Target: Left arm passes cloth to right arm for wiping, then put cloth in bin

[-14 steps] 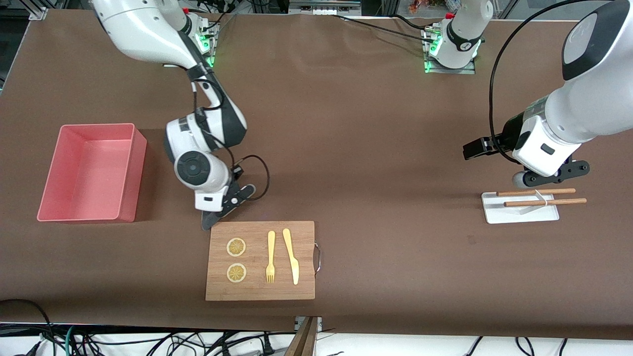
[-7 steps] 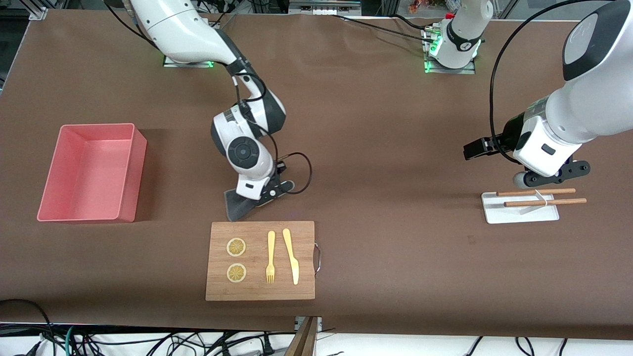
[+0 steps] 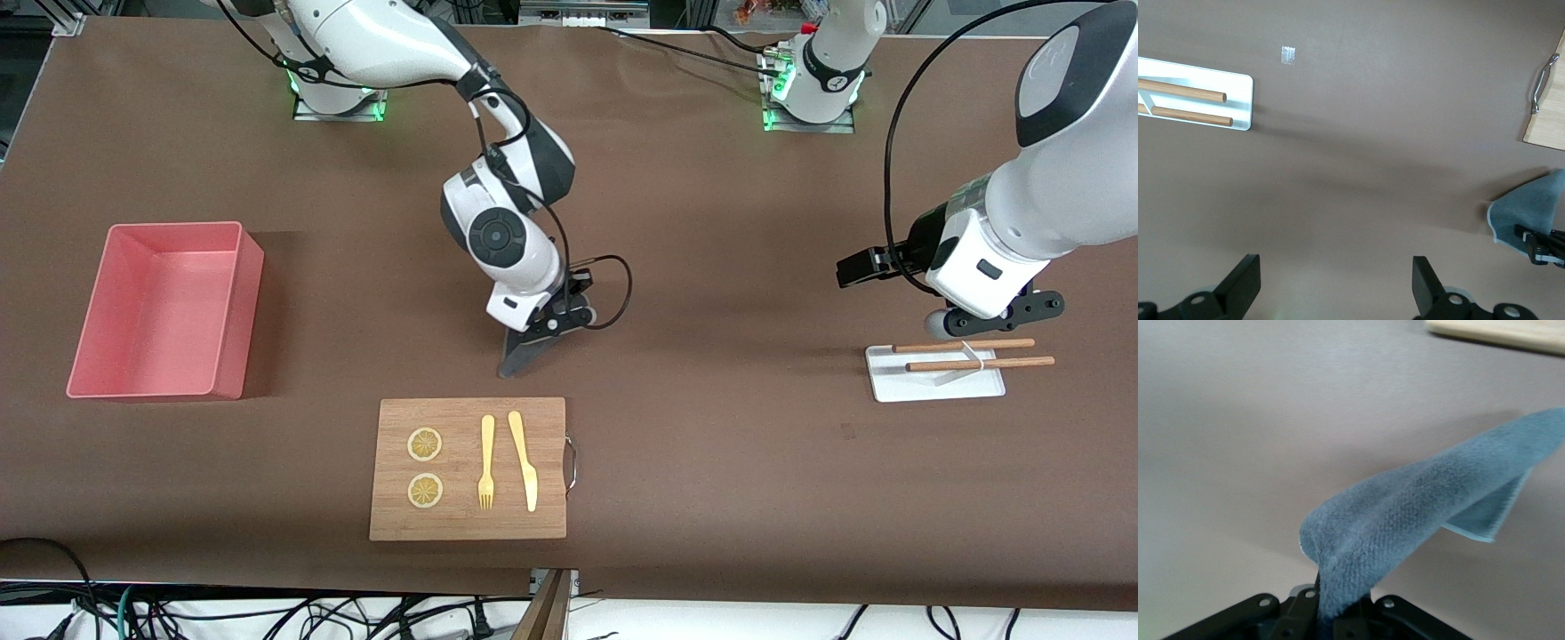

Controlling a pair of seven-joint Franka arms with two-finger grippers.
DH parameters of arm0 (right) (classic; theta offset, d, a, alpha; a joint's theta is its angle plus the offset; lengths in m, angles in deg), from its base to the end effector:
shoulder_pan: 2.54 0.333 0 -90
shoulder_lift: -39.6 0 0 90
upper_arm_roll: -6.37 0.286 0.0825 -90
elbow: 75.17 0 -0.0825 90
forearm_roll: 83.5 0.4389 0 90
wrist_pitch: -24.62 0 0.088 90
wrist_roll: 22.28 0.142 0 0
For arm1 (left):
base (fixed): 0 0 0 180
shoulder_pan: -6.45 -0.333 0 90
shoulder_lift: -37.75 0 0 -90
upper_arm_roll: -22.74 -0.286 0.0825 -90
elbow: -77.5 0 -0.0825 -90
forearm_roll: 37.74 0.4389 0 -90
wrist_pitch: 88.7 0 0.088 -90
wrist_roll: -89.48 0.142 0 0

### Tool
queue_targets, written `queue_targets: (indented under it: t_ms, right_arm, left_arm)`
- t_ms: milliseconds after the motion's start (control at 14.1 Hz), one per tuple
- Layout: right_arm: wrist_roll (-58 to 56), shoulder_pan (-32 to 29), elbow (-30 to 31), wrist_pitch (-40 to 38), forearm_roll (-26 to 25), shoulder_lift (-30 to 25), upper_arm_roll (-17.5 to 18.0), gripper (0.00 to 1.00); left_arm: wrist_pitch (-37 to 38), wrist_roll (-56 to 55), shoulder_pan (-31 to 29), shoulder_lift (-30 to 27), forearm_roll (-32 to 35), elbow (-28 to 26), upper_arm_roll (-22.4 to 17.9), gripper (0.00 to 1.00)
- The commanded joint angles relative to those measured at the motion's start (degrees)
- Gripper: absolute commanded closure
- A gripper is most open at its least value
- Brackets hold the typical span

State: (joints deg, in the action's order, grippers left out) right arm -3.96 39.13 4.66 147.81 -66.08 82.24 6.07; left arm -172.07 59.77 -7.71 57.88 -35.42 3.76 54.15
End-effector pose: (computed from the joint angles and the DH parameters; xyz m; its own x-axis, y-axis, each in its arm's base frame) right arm 0.5564 0.5189 0.1833 0.9658 0.2448 -0.0859 0.2193 -0.9472 -0.2340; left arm 0.6575 -0.1465 0.4990 0.9570 0.2237 -0.1848 0.2373 -0.9699 0.0550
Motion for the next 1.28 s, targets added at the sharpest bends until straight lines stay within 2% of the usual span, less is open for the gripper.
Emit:
queue_targets:
  t_ms: [0, 142, 427, 783, 996, 1210]
  right_arm:
    - [-0.12, -1.49, -1.88, -2.42, 1.13, 0.25, -0.57, 1.0]
    - [-6.15, -4.91, -0.04, -5.4, 0.86, -1.23, -0.66, 1.0]
    - [-22.85, -14.05, 9.53, -7.88, 0.08, -6.95, -0.75, 1.0]
    - [-43.33, -25.21, 17.71, -8.49, -7.04, -11.16, -1.98, 1.0]
    - [-51.78, -30.84, 18.6, -12.96, -12.12, -13.45, -2.42, 1.0]
    - [-55.57, -34.37, 18.6, -17.09, -16.97, -15.91, -2.51, 1.0]
  left_arm:
    - [1.46, 1.76, -0.17, -0.63, 1.55, -0.17, -0.04, 0.0]
    - [1.73, 1.85, -0.35, -0.63, 1.55, -0.17, -0.04, 0.0]
    - [1.9, 1.94, -0.61, -0.63, 1.46, -0.26, -0.04, 0.0]
    - [1.9, 1.94, -0.7, -0.63, 1.46, -0.26, -0.04, 0.0]
    - [1.9, 1.94, -0.61, -0.63, 1.46, -0.26, -0.04, 0.0]
    - [1.9, 1.94, -0.61, -0.63, 1.46, -0.26, -0.04, 0.0]
